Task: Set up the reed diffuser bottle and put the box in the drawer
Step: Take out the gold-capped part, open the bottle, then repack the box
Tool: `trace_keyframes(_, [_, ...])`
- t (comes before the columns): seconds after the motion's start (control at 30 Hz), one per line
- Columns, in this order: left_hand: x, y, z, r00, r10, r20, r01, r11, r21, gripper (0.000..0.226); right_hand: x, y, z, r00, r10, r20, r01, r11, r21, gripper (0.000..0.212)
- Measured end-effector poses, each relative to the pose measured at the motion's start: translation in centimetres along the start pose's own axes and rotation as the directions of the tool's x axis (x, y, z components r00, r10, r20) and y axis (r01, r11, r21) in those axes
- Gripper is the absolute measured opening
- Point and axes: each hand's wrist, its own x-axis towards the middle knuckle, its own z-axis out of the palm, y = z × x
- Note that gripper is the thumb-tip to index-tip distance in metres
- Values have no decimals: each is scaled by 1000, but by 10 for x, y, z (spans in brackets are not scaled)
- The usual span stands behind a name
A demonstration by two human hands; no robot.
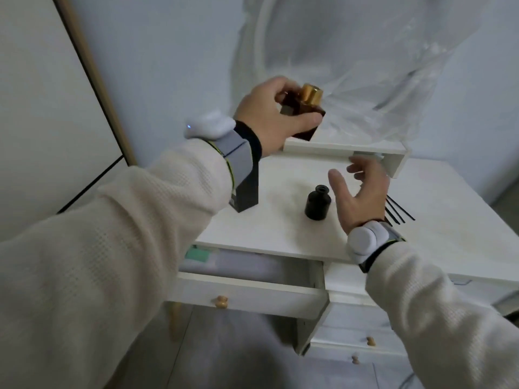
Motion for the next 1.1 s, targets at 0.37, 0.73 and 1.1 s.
trace_keyframes(0.37, [6, -22, -74, 978, -211, 10, 207, 950, -235, 37, 51, -115, 88, 739, 76, 669, -208, 971, 119, 63])
trace_keyframes(0.73, [18, -49, -54, 987, -160, 33, 163, 972, -167, 34, 50, -107, 114, 581, 54, 812, -46, 998, -34, 86])
trace_keyframes(1.1, [13, -70, -57, 991, -131, 40, 128, 990, 67, 57, 36, -98, 110, 670, -3, 742, 24, 1000, -17, 64])
